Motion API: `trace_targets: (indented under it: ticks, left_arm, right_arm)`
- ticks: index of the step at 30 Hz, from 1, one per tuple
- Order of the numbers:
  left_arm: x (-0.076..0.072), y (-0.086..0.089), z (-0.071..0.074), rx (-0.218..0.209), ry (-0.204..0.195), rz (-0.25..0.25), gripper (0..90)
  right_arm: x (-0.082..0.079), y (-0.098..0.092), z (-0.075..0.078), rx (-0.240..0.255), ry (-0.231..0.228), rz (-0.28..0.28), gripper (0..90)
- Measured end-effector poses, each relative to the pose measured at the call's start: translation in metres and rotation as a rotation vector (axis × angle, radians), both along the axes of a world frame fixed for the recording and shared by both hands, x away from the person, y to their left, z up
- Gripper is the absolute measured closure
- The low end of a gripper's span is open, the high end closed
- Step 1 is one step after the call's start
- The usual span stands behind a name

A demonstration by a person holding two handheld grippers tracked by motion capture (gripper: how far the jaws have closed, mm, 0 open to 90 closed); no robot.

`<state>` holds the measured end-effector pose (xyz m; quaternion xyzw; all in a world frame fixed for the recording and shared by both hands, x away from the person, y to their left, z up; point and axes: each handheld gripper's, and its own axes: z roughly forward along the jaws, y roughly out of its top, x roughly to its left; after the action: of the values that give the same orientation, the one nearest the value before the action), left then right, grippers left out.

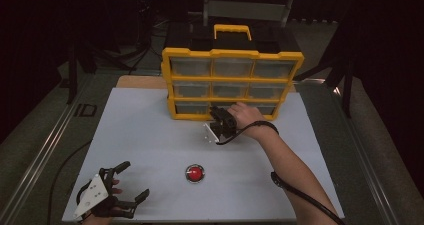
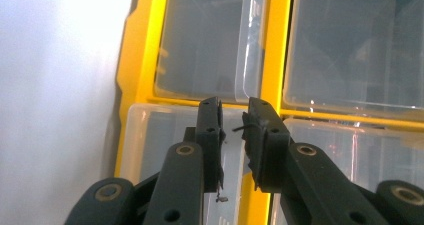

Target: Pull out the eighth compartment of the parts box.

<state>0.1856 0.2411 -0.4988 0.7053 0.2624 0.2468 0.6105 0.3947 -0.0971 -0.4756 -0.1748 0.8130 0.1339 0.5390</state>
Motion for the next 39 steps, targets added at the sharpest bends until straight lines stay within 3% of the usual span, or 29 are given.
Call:
trace_targets:
  ticks: [6, 22, 39]
  left_arm:
    - [0.0, 0.001, 0.0, 0.001, -0.002, 0.003, 0.2]
    - [0.0, 0.0, 0.001, -0.004, 0.0, -0.008, 0.2]
    - [-0.001, -0.001, 0.002, 0.004, -0.007, -0.006, 0.2]
  right_arm:
    - [-0.007, -0.001, 0.001, -0.007, 0.001, 0.017, 77.2]
    - [-0.028, -0.006, 0.0, 0.046, 0.019, 0.052, 77.2]
    - [-0.052, -0.012, 0.003, 0.028, 0.02, 0.083, 77.2]
